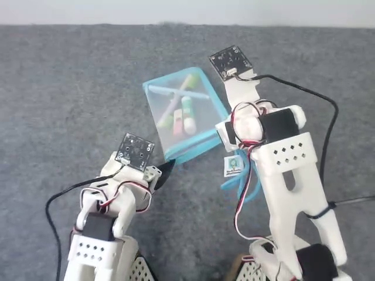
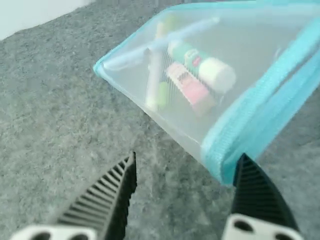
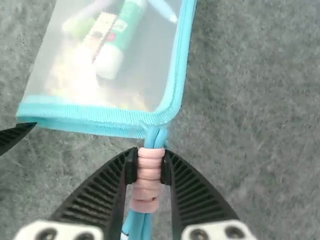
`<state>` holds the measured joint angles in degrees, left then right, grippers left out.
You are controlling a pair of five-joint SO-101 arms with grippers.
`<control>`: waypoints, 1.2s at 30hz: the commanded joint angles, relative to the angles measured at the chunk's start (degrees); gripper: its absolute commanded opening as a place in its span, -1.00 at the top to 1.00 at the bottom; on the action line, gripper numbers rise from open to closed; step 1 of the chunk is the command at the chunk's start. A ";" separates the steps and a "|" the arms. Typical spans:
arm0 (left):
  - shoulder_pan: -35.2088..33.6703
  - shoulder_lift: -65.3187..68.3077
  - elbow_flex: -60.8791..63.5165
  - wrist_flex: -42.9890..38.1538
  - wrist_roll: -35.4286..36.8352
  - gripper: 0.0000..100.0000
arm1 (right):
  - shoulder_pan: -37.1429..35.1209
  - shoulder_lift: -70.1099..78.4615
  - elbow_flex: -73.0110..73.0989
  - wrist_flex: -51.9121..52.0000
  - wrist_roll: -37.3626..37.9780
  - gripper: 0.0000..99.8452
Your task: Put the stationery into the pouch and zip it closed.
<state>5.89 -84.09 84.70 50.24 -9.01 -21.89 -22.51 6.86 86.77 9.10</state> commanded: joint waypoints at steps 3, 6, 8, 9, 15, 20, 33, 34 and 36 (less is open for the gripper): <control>0.35 -0.53 -0.66 -2.64 -0.62 0.41 | -2.07 -1.19 -3.60 1.71 0.44 0.99; -0.26 -0.44 -0.40 -4.13 -0.53 0.41 | -2.07 -1.89 -3.69 4.53 3.34 0.99; -2.02 -0.26 0.66 -6.59 -0.62 0.41 | -2.15 -3.91 -3.60 6.11 4.84 0.99; -2.90 -0.18 1.19 -7.82 -0.70 0.41 | -2.15 -5.41 -3.78 6.90 5.36 0.99; -3.16 -0.09 2.24 -9.41 -0.70 0.49 | -2.24 -14.11 -3.78 10.86 8.62 0.99; -3.16 -0.44 2.24 -9.41 -0.44 0.49 | -6.81 -14.73 -3.34 13.93 10.81 0.99; -3.69 -0.53 0.66 -9.32 5.01 0.91 | -16.22 -15.16 8.62 2.24 10.81 0.94; -3.87 -0.53 0.40 -9.32 6.51 0.91 | -16.40 -15.34 9.93 0.75 10.81 0.87; -4.48 -0.53 0.31 -9.32 8.26 0.91 | -18.07 -15.34 12.04 -2.24 10.81 0.70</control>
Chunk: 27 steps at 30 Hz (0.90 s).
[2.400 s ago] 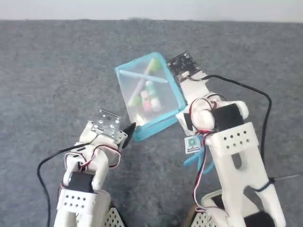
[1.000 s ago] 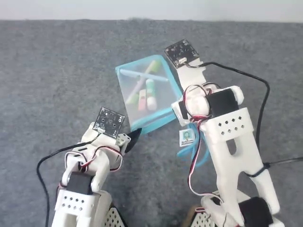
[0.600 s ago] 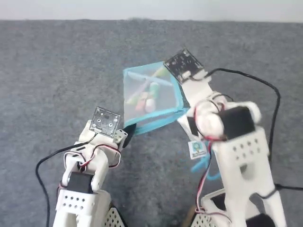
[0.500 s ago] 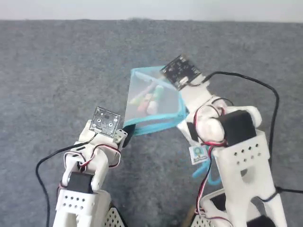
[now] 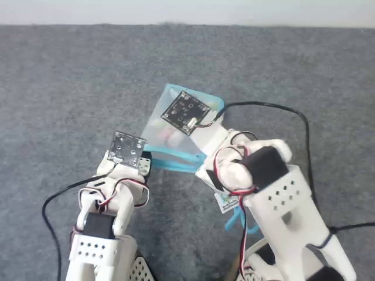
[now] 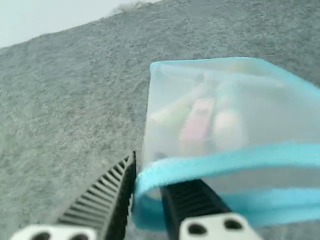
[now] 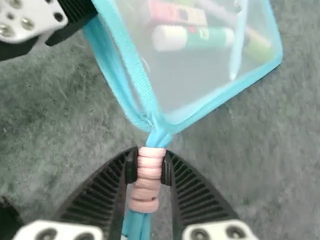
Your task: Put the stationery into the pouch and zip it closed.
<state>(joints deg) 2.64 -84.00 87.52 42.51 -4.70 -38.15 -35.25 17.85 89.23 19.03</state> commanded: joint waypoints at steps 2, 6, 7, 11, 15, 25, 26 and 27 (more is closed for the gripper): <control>-2.29 -0.62 -2.51 -1.67 4.48 0.91 | -5.32 -2.59 3.16 -7.08 0.88 0.56; -5.36 -0.35 -3.56 -1.76 6.51 0.91 | -16.40 -2.68 8.62 -8.84 1.14 0.50; -6.15 -0.26 -3.82 -1.76 6.86 0.91 | -18.86 -2.95 9.85 -8.75 2.11 0.50; -6.68 -0.26 -4.09 -1.67 6.95 0.91 | -20.97 -8.92 13.98 -8.75 4.48 0.50; -6.59 -0.26 -4.09 -1.58 6.95 0.91 | -10.95 -18.15 18.64 -11.30 4.48 0.50; -6.51 -0.35 -4.09 -1.49 6.86 0.91 | 4.09 -19.21 36.22 -29.32 18.64 0.50; -6.51 -0.26 -4.09 -1.49 6.77 0.91 | 4.00 -18.24 36.92 -30.81 19.43 0.50; -6.51 -0.26 -4.09 -1.49 6.77 0.91 | 4.00 -17.27 37.19 -32.22 20.13 0.50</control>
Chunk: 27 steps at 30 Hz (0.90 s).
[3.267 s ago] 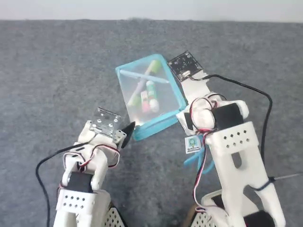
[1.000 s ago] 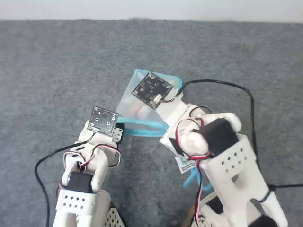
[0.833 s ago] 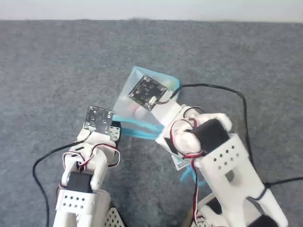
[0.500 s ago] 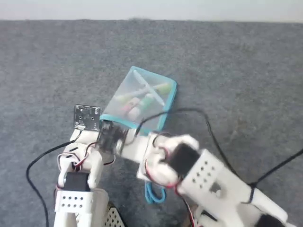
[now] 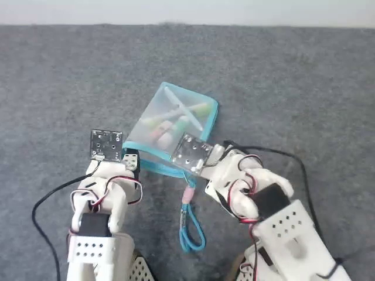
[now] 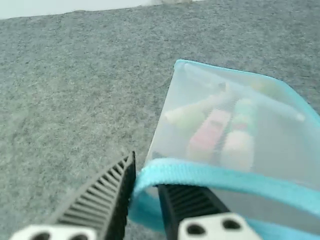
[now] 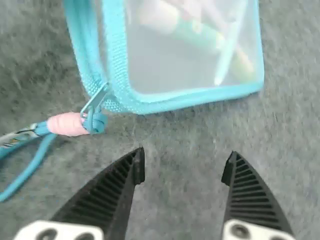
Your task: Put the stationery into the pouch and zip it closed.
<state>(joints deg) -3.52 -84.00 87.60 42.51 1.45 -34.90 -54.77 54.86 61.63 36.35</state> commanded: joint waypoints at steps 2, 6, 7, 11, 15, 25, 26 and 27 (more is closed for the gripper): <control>-0.35 -0.26 -4.18 -1.49 0.62 0.91 | 0.75 4.26 0.44 -7.16 4.04 0.50; 0.70 -0.26 -4.09 -1.41 0.62 0.91 | -1.10 8.66 0.70 -11.47 4.57 0.49; 1.23 -0.26 -4.09 -1.41 0.62 0.91 | -1.80 9.71 0.62 -12.00 4.48 0.49; 1.58 -0.26 -4.09 -1.41 0.53 0.91 | -5.05 12.09 0.53 -12.88 4.57 0.49; 1.67 -0.18 -4.09 -1.41 0.53 0.91 | -5.76 12.44 0.00 -13.85 4.40 0.49; 1.76 -0.18 -4.09 -1.41 0.53 0.91 | -10.24 12.88 -1.85 -14.81 4.22 0.50; 1.76 -0.18 -4.09 -1.41 0.53 0.91 | -10.33 12.88 -2.11 -14.99 4.13 0.50; 1.76 -0.18 -4.09 -1.41 0.53 0.91 | -10.42 12.88 -2.73 -15.08 3.16 0.50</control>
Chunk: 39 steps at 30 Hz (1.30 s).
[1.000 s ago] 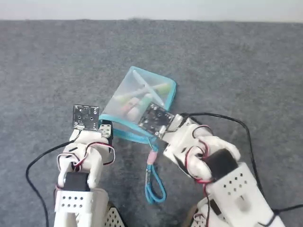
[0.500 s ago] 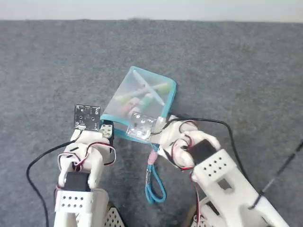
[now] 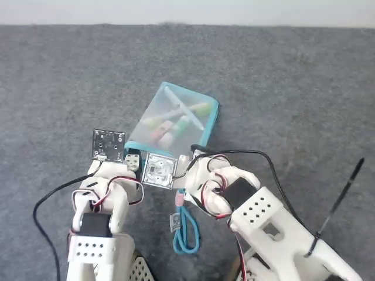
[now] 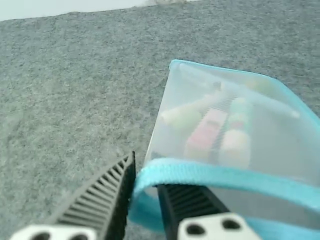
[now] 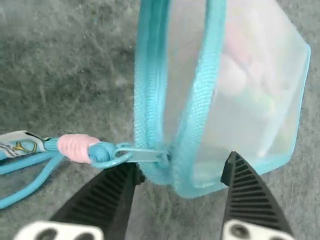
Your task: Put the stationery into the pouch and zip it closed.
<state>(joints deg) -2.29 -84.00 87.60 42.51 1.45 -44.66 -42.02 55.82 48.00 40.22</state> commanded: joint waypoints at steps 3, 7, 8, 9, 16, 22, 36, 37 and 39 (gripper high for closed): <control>0.53 -0.18 -4.09 -1.32 0.53 0.91 | -0.31 0.13 -5.71 -1.63 -4.57 0.50; 0.53 -0.26 -4.18 -0.62 0.53 0.91 | -0.48 0.22 -6.07 -1.63 -5.27 0.61; 0.53 -0.26 -4.18 -0.62 0.53 0.91 | -0.57 0.22 -6.07 -1.71 -5.27 0.65; 0.53 -0.26 -4.18 -0.62 0.53 0.91 | -0.57 0.22 -6.15 -1.89 -5.27 0.70; 0.62 -0.44 -4.00 -0.62 0.53 0.91 | -0.22 0.22 -6.15 -2.95 -9.23 0.97; 3.25 -0.62 -5.76 1.58 0.44 0.79 | 2.42 0.22 -6.15 -2.86 -13.89 0.99; 3.69 -0.70 -17.27 17.76 -5.19 0.61 | 16.13 9.63 -10.20 -5.05 -23.21 0.99; 3.87 -0.70 -17.19 17.76 -5.19 0.61 | 16.04 10.95 -11.43 -4.62 -23.21 0.99; 5.98 -0.62 -16.40 17.76 -6.15 0.61 | 15.87 12.70 -13.63 -3.21 -23.21 0.99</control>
<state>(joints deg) 1.05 -84.00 73.36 60.09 -2.95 -30.24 -31.30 47.47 43.25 18.24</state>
